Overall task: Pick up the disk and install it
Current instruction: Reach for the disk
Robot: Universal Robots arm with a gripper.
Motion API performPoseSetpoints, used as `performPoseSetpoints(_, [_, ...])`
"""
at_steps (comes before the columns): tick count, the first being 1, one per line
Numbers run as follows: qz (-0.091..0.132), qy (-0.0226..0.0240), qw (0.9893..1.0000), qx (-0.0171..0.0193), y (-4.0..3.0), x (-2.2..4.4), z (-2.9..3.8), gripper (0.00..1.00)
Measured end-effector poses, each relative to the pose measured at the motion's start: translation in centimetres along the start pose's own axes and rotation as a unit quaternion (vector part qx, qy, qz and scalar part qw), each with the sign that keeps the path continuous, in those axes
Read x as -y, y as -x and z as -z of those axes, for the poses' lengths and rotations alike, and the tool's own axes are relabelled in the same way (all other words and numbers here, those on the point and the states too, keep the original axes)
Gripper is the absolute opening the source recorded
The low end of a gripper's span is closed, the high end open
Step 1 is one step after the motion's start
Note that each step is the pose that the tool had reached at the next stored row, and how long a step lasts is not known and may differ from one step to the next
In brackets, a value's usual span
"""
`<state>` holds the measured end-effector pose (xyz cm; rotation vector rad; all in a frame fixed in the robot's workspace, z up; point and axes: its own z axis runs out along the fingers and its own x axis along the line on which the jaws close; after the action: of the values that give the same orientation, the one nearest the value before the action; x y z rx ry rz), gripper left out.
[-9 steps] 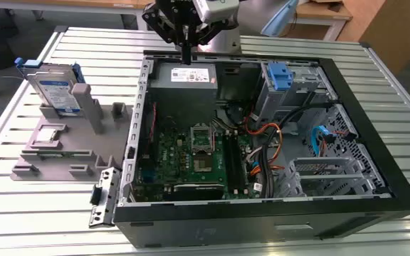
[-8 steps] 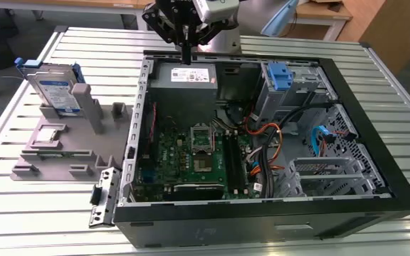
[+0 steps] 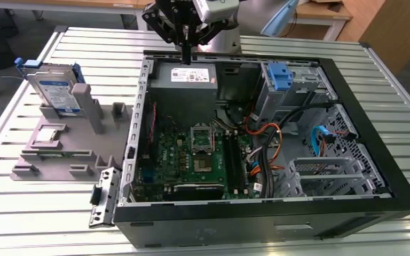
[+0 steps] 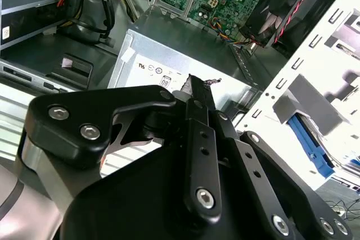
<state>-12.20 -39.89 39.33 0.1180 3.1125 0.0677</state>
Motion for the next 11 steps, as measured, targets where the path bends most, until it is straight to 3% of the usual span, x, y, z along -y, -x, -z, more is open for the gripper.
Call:
performPoseSetpoints(5, [0.0, 0.0001, 1.0, 0.0003, -0.22, 0.02, -0.01, 0.1])
performPoseSetpoints(11, [0.0, 0.0002, 1.0, 0.0033, -1.2, 0.09, 0.0, 0.1])
